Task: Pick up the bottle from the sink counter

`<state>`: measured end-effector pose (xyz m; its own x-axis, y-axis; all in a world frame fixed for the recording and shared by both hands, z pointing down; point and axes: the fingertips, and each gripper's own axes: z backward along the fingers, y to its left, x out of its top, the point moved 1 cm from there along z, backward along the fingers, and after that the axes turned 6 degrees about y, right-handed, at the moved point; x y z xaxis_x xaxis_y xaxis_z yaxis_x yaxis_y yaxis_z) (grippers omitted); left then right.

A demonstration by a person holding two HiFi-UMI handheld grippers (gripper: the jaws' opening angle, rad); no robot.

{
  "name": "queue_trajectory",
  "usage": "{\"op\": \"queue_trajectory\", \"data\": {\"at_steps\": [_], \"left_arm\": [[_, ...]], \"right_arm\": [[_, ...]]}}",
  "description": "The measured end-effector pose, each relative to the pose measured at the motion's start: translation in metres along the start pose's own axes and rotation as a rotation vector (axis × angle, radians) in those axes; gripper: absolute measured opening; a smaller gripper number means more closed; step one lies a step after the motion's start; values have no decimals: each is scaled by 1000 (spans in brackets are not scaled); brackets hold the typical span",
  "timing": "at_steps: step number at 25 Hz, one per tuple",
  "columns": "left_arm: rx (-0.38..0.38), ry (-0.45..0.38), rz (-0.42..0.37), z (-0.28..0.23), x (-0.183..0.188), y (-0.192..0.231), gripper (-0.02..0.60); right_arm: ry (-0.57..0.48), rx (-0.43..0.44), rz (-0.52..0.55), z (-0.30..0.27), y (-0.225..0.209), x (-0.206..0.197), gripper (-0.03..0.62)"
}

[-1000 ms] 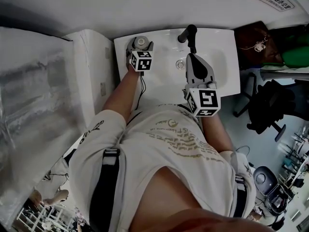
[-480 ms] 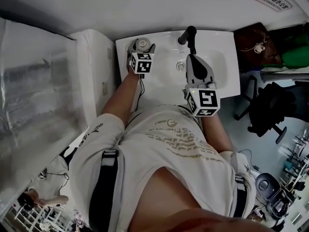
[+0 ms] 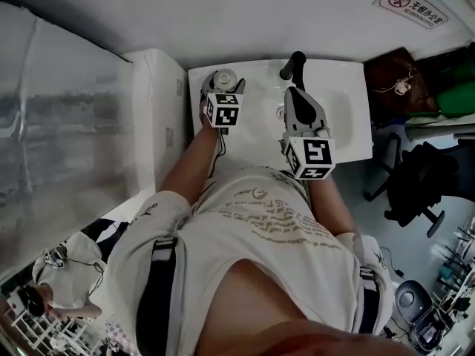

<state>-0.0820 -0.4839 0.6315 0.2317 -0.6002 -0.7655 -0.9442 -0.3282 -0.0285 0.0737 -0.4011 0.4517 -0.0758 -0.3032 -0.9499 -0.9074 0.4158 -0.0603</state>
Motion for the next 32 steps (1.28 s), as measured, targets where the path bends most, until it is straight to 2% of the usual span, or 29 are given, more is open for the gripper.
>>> {"op": "queue_trajectory", "data": {"at_steps": [7, 10, 15, 20, 26, 32], "left_arm": [[24, -19, -46, 41, 25, 5, 354], [31, -15, -29, 60, 34, 10, 356], [40, -62, -7, 92, 57, 13, 356], [46, -91, 9, 113, 76, 9, 356], [54, -96, 24, 130, 78, 8, 356], [55, -89, 38, 128, 63, 10, 356]], "right_arm": [[-46, 60, -20, -10, 9, 8, 24], [-53, 83, -24, -18, 14, 12, 25], [-76, 130, -27, -30, 25, 20, 23], [-143, 96, 4, -37, 25, 32, 23], [-137, 115, 19, -44, 28, 31, 23], [-108, 123, 41, -48, 32, 23, 23]]}}
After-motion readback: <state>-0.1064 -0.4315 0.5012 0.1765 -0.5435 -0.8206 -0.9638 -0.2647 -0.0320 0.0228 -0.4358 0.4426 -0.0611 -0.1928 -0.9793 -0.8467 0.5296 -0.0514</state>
